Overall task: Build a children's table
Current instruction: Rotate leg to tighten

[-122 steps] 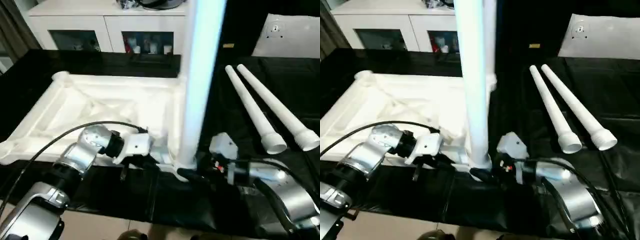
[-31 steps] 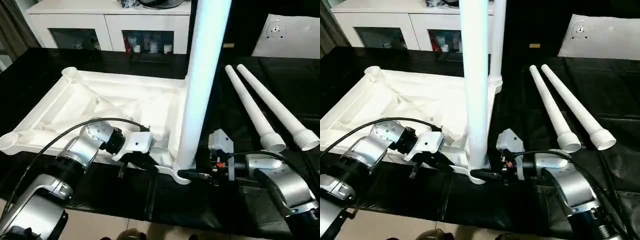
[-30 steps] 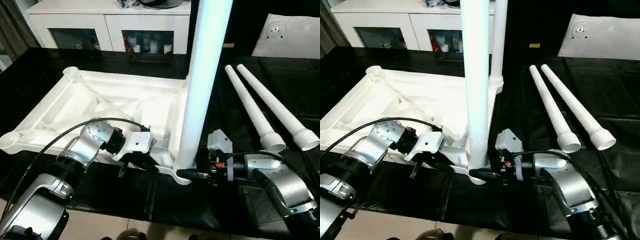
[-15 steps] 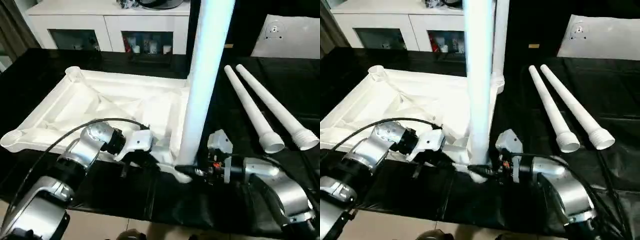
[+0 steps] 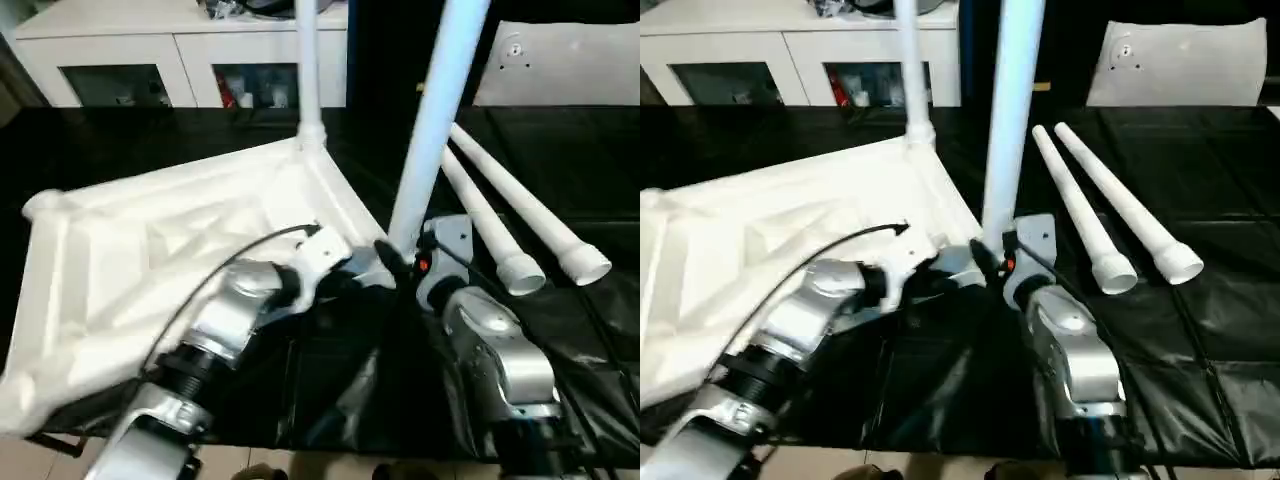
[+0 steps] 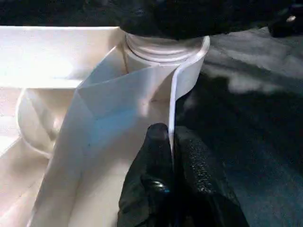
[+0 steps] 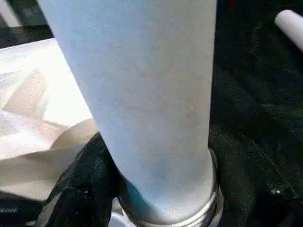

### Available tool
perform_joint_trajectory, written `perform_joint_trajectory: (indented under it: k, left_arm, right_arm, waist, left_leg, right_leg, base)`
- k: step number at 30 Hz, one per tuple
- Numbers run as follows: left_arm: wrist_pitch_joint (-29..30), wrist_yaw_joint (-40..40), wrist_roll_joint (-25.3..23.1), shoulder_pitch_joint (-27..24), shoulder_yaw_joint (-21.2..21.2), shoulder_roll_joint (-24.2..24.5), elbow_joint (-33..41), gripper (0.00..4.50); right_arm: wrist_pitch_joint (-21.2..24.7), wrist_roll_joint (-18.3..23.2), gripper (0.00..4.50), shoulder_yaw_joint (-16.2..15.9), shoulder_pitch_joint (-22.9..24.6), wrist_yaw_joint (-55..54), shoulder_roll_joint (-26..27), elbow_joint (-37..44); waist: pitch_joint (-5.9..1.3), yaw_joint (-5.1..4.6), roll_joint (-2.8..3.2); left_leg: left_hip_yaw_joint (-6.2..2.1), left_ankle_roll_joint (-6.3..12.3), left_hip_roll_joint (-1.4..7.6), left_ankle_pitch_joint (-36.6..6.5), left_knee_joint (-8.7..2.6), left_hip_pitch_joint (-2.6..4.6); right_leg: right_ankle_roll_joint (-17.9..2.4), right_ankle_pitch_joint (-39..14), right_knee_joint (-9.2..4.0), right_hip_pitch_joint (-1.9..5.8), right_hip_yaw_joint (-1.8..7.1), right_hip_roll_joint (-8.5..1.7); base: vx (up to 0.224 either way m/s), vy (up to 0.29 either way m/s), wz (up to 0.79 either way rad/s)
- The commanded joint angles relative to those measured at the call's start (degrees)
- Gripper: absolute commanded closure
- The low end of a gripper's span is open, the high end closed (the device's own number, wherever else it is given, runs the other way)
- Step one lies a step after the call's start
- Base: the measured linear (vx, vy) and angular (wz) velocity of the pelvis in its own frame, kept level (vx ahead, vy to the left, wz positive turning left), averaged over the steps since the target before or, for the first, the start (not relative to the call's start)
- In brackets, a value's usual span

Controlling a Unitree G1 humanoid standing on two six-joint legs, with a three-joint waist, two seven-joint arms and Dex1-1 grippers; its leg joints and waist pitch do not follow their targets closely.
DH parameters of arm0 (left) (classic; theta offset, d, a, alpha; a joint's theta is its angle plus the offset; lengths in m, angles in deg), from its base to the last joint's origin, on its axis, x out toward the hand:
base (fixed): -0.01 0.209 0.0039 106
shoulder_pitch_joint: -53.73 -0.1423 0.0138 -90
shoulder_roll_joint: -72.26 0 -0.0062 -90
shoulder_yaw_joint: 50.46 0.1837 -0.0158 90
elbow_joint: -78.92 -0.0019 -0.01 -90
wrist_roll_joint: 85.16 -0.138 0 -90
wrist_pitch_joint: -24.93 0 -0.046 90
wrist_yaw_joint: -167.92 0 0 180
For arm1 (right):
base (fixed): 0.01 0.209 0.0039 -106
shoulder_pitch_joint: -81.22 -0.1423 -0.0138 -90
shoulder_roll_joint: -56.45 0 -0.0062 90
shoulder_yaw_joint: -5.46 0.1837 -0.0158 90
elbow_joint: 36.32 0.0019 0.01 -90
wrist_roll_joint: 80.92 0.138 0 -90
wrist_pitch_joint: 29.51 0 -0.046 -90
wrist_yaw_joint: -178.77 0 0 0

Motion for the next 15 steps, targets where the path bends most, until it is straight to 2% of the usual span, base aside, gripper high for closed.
perform_joint_trajectory:
  k: [1, 3, 5, 6, 8, 9, 11, 12, 13, 15]
  left_arm:
    - [-1.0, -6.5, -0.1, 1.2, -2.3, -0.9, 1.6, 4.5]
    - [-1.7, -5.4, -0.5, 1.0, -1.2, -0.2, 1.8, 4.5]
    - [-1.8, -4.5, -0.6, 0.7, -0.7, 0.4, 2.1, 4.5]
    - [-2.2, -3.9, -0.5, 0.5, -0.5, 0.7, 2.2, 4.5]
    - [-4.2, -0.7, -0.1, 0.1, 0.1, 2.1, 2.3, 4.5]
    - [-5.0, 1.7, 0.4, 0.1, 0.6, 3.2, 1.8, 4.5]
    - [-7.6, 5.7, 0.9, 0.1, 1.4, 5.1, 1.0, 4.5]
    - [-9.9, 8.8, 1.1, 0.4, 2.0, 6.7, -0.1, 4.5]
    - [-9.9, 8.8, 1.1, 0.4, 2.1, 6.7, -0.1, 4.5]
    - [-13.5, 14.3, 1.2, 0.8, 3.7, 9.6, -1.7, 4.5]
  right_arm:
    - [1.7, 1.3, 1.21, -4.1, 2.1, 2.2, 2.1, -1.6]
    - [0.8, 0.8, 1.15, -3.9, 2.3, 1.9, 1.5, -1.5]
    - [-0.2, 0.8, 1.03, -3.4, 2.4, 2.3, 1.0, -1.2]
    - [-0.7, 0.7, 0.78, -3.3, 2.5, 2.6, 0.7, -1.0]
    - [-2.3, 1.1, 0.72, -3.1, 2.8, 4.7, -1.1, -0.2]
    - [-3.1, 2.0, 0.67, -3.2, 3.1, 7.7, -2.6, 0.5]
    - [-4.3, 2.7, 0.45, -3.4, 3.4, 11.6, -5.0, 1.2]
    - [-5.4, 3.0, 0.33, -3.9, 3.7, 15.0, -7.3, 1.6]
    - [-5.4, 3.0, 0.31, -3.9, 3.7, 15.1, -7.3, 1.6]
    - [-6.7, 4.0, 0.2, -4.9, 4.3, 21.6, -11.3, 3.0]
  waist:
    - [-3.24, 0.18, -0.86]
    - [-3.21, 0.02, -0.78]
    - [-3.22, -0.03, -0.83]
    - [-3.19, -0.08, -0.6]
    - [-3.08, -0.27, -0.66]
    - [-3.09, -0.16, -0.68]
    - [-3.1, -0.21, -0.62]
    - [-3.2, -0.05, -0.5]
    - [-3.29, 0.02, -0.52]
    - [-3.4, 0.32, -0.6]
  left_leg:
    - [-2.04, 6.18, 4.39, -1.9, -3.67, -0.13]
    - [-2.05, 6.84, 4.43, -2.2, -3.64, -0.18]
    - [-2.05, 6.84, 4.41, -2.8, -3.63, -0.22]
    - [-2.07, 6.71, 4.43, -3.3, -3.65, -0.21]
    - [-2.04, 6.56, 4.41, -4.3, -3.73, -0.09]
    - [-2.08, 6.69, 4.33, -4.4, -3.67, -0.21]
    - [-2.04, 7.09, 4.39, -4.4, -3.62, -0.26]
    - [-2.0, 7.38, 4.49, -3.7, -3.5, -0.07]
    - [-2.0, 7.81, 4.5, -2.9, -3.44, -0.1]
    - [-2.02, 8.39, 4.61, -2.4, -3.35, -0.02]
  right_leg:
    - [-11.6, -7.5, -4.09, 3.21, 3.51, -5.77]
    - [-12.2, -6.0, -3.98, 3.33, 3.48, -5.78]
    - [-12.3, -6.4, -4.03, 3.48, 3.5, -5.92]
    - [-12.3, -6.8, -4.06, 3.45, 3.49, -5.93]
    - [-12.1, -7.8, -4.23, 3.4, 3.46, -5.76]
    - [-11.8, -8.1, -4.29, 3.61, 3.47, -5.85]
    - [-11.8, -7.8, -4.15, 3.58, 3.52, -5.86]
    - [-12.1, -6.7, -4.05, 3.4, 3.56, -5.86]
    - [-12.5, -5.1, -3.78, 3.46, 3.54, -5.76]
    - [-12.9, -3.7, -3.6, 3.51, 3.49, -5.84]
  base:
    - [0.0, 0.0, 0.0]
    - [0.0, 0.0, 0.0]
    - [0.0, 0.0, 0.0]
    - [0.0, 0.0, 0.0]
    - [0.0, 0.0, 0.0]
    - [0.0, 0.0, 0.0]
    - [0.0, 0.0, 0.0]
    - [0.0, 0.0, 0.0]
    - [0.0, 0.0, 0.0]
    - [0.0, 0.0, 0.0]
